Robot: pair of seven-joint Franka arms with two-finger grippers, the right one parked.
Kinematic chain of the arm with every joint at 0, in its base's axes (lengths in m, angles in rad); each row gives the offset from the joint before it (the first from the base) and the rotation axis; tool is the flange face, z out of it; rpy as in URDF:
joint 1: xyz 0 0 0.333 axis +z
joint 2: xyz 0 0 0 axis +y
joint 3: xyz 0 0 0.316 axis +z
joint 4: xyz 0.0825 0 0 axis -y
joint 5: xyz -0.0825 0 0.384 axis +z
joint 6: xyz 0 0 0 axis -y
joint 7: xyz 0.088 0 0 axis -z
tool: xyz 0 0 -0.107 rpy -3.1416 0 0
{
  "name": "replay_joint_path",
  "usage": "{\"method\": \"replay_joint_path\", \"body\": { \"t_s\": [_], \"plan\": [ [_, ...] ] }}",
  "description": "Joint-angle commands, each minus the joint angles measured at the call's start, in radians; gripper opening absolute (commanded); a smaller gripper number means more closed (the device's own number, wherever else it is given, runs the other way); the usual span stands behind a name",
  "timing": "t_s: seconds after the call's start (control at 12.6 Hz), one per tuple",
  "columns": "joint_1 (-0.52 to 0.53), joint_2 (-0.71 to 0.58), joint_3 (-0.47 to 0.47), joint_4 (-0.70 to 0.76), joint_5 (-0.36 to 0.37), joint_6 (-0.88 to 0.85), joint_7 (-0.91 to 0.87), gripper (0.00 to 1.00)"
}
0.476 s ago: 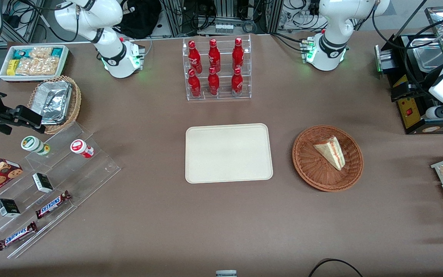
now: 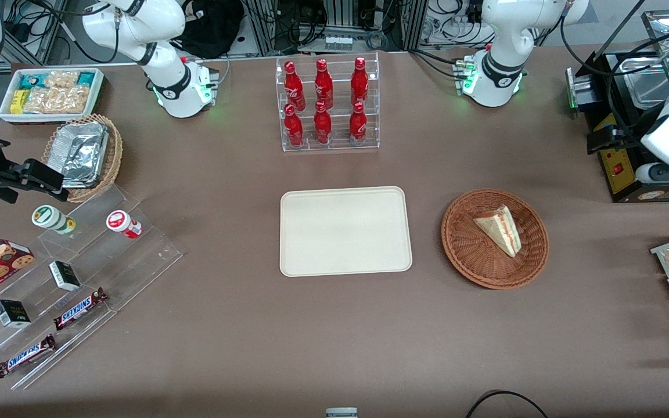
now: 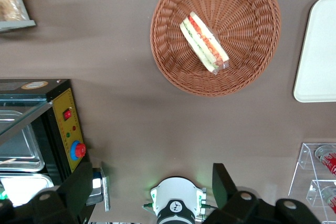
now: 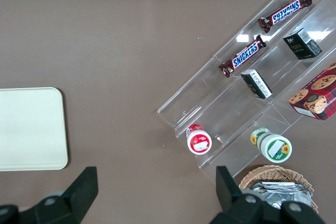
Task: Place sandwich from basket to tray
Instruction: 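Move the left gripper over the wicker basket holding the sandwich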
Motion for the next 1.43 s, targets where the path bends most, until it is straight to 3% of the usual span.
{"method": "replay_joint_path", "body": {
  "t_s": [0.0, 0.79, 1.35],
  "plan": [
    [-0.006, 0.006, -0.004, -0.096, -0.013, 0.068, 0.016, 1.00],
    [-0.029, 0.009, -0.008, -0.455, -0.007, 0.478, -0.008, 1.00],
    [-0.070, 0.052, -0.008, -0.535, 0.002, 0.691, -0.290, 1.00]
  ]
}}
